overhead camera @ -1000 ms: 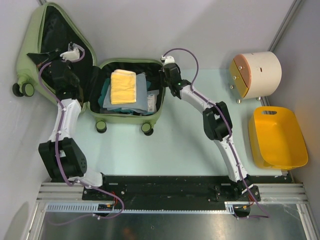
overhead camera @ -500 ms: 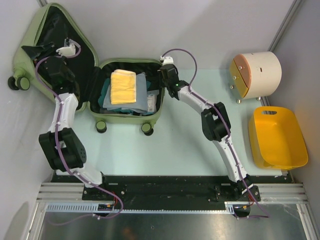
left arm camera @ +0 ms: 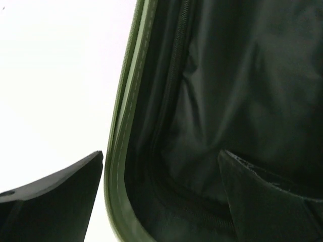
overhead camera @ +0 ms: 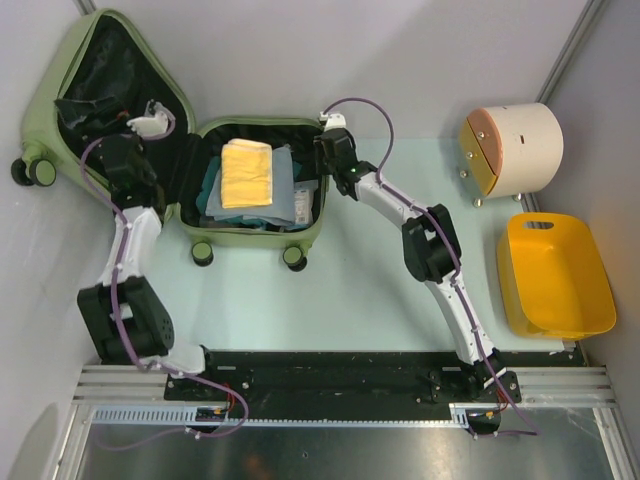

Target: Open, take out, and arrange the luggage

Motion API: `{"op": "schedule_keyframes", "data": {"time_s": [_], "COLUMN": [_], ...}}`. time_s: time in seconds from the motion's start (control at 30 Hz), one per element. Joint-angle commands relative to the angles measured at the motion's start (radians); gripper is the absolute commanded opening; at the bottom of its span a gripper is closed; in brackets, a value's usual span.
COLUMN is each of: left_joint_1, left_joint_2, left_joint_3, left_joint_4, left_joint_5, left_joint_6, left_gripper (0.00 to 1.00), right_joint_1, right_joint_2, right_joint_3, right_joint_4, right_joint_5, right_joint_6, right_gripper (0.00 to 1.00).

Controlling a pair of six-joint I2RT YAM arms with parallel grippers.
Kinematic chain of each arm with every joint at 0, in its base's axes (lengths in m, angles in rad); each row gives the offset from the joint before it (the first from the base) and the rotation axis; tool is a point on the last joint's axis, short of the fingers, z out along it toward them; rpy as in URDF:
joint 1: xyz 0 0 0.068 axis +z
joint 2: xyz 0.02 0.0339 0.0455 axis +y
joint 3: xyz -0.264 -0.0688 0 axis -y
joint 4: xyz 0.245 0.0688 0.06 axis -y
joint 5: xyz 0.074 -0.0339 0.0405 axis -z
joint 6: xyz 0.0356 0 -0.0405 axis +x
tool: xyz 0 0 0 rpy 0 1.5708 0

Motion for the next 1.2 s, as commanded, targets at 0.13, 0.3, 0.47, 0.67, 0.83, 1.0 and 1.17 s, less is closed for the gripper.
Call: {"op": "schedule_keyframes", "data": {"time_s": [0.13,0.3,0.47,0.67,0.83,1.0,1.17], "left_joint_1": [-0.119,-0.183,-0.274,-0.326,-0.340,-0.343,-0.343], "left_joint_2": [-0.317,-0.392,-0.405,-0.422,-0.396,-0.356,-0.290], "left_joint_3": [-0.218,-0.195,-0.129,-0.077,-0.039,-0.030,0.007], "left_joint_4": [-0.259,-0.555,-0.795,-0.913,-0.943,-0.966,-0.985], "left_joint_5": [0.189,0.273,0.327,0.492,0.604,0.701,0.706], "left_joint_6": [-0.167,-0.358,-0.570,-0.857,-1.084,-1.206,-1.320], "left_gripper": [1.00,1.00,1.00,1.00,1.00,1.00,1.00], "right_joint_1": [0.065,0.050,0.025,-0.056,-0.238,-0.453,-0.743], "right_joint_2": [-0.050,-0.121,-0.233,-0.483,-0.776,-1.033,-1.168], "right_joint_3": [0.036,-0.045,-0.134,-0.292,-0.483,-0.726,-0.850], "right_joint_4": [0.090,0.111,0.143,-0.040,-0.425,-0.648,-0.791], "right_joint_5": [-0.137,-0.144,-0.151,-0.188,-0.249,-0.136,-0.168], "right_joint_6": [0.005,-0.018,-0.084,-0.257,-0.349,-0.447,-0.541], "right_gripper": [0.62,0.72,0.75,0.80,0.82,0.81,0.81]}}
